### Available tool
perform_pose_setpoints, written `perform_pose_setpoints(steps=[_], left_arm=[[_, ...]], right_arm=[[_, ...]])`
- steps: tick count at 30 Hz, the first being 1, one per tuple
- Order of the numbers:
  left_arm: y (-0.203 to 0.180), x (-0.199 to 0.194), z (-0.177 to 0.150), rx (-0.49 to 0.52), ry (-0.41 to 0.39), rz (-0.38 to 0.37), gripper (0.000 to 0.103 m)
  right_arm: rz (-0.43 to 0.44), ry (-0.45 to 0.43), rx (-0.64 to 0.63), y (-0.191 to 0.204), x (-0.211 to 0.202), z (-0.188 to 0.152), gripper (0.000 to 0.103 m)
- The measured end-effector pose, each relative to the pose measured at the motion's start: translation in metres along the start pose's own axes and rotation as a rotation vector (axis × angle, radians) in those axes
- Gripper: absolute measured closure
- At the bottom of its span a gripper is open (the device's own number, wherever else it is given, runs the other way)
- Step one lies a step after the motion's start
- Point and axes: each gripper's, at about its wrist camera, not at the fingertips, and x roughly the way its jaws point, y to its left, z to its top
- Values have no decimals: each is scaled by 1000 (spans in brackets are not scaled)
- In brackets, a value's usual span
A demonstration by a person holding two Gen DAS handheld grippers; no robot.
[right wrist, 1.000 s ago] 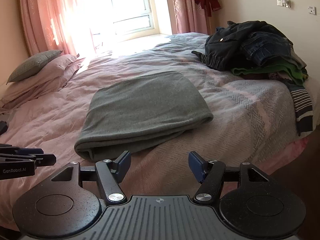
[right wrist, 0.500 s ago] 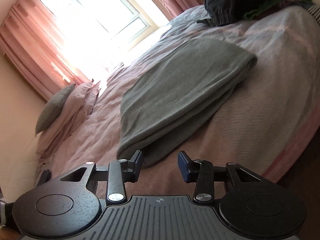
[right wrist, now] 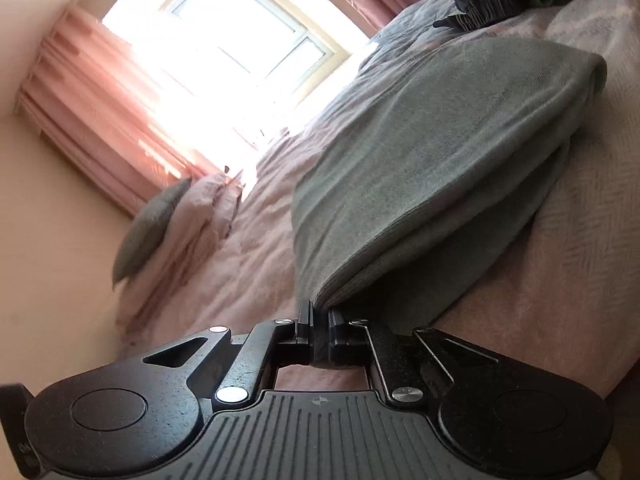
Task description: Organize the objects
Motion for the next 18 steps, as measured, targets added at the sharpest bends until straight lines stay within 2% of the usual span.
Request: perform_pose_setpoints(steps=[1, 2, 4, 6, 8, 10, 11, 13, 16, 18], left_arm=[[1, 0, 0, -1, 1, -2, 72], [1, 0, -1, -2, 2, -3, 72], [0, 0, -1, -5, 5, -3, 72], [-1, -2, -2, -12, 14, -10, 72], [-3, -8, -3, -11, 6, -20, 72], [-5, -16, -4, 3, -7, -16, 72], [-6, -20, -5, 6, -10, -13, 72], [-9, -26, -6, 6, -15, -16, 72], [-17, -35, -6, 20, -30, -25, 72], [-24, -40, -5, 38, -43, -27, 72]], right_arm=[[-78, 12, -7, -6, 3, 1, 101], [-117, 20, -40, -7, 4, 2, 101], [-107, 44, -101, 3, 7, -1, 101], [-153, 106, -125, 3, 19, -8, 100], [-158, 183, -47, -8, 22, -10, 97], [-149, 188, -36, -4, 8, -8, 95], [-150, 166, -64, 1, -3, -3, 93], [-166, 58, -146, 13, -28, 4, 91], [-272, -124, -331, 30, -42, 18, 88], [-314, -142, -436, 32, -28, 22, 80]])
